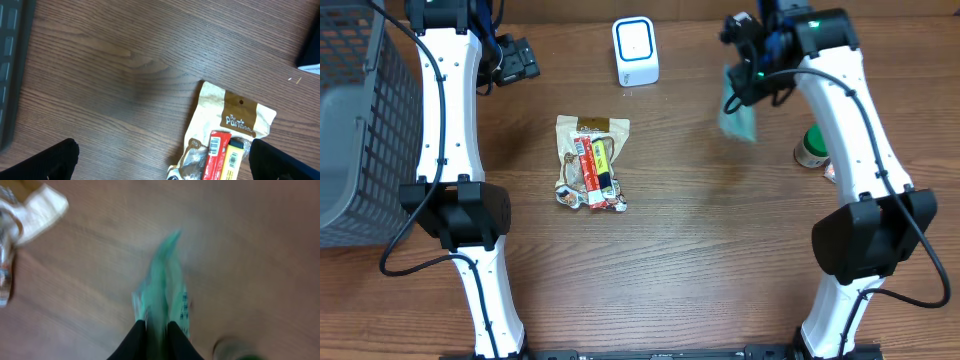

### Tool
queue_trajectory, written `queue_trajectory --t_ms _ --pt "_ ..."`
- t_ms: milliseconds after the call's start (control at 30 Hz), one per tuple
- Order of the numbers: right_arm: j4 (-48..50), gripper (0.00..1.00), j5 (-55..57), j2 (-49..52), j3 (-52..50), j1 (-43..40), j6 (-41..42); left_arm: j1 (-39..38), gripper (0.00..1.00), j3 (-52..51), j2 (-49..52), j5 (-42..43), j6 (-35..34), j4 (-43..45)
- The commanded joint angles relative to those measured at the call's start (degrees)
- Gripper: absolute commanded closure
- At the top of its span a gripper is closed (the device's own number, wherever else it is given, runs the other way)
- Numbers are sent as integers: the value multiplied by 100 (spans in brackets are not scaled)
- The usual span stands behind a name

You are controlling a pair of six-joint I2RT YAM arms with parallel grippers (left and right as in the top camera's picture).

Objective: Scan the item barcode
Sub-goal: 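Move the pack right and set it down near the jar, then move the right gripper left and grasp the yellow bar in the snack bag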

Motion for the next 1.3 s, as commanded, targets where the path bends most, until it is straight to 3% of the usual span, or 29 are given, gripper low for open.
queue_trajectory --t_ms 0,200,333,400,467,533,700,800,933,1100,1267 --pt "-133 86 -306 9 -140 -310 48 -39 0 -13 28 24 -81 24" --pt "-240 96 -361 17 -382 -791 175 -39 0 -13 28 24 -81 24" --pt "-247 96 -411 20 -575 -949 173 -39 0 -13 28 24 -81 24" --pt "-232 89 -411 31 -614 -975 173 -39 0 -13 28 24 -81 24" --pt "-223 70 -411 39 -616 -977 173 -39 0 -13 28 24 -81 24" --pt "-216 63 -411 39 -616 -977 173 -39 0 -13 28 24 -81 24" --pt "-70 62 -415 39 -621 -975 181 -39 0 -13 28 24 -81 24" --pt "177 63 -533 39 -621 -957 638 -39 0 -13 28 24 -81 24" --pt "658 64 -1327 50 -638 -911 1226 -39 1 -13 28 24 -81 24" --pt "896 64 -2374 164 -645 -651 1298 -39 0 -13 28 24 -81 24" --pt "1126 63 -2496 337 -647 -81 1550 -39 0 -13 28 26 -81 24"
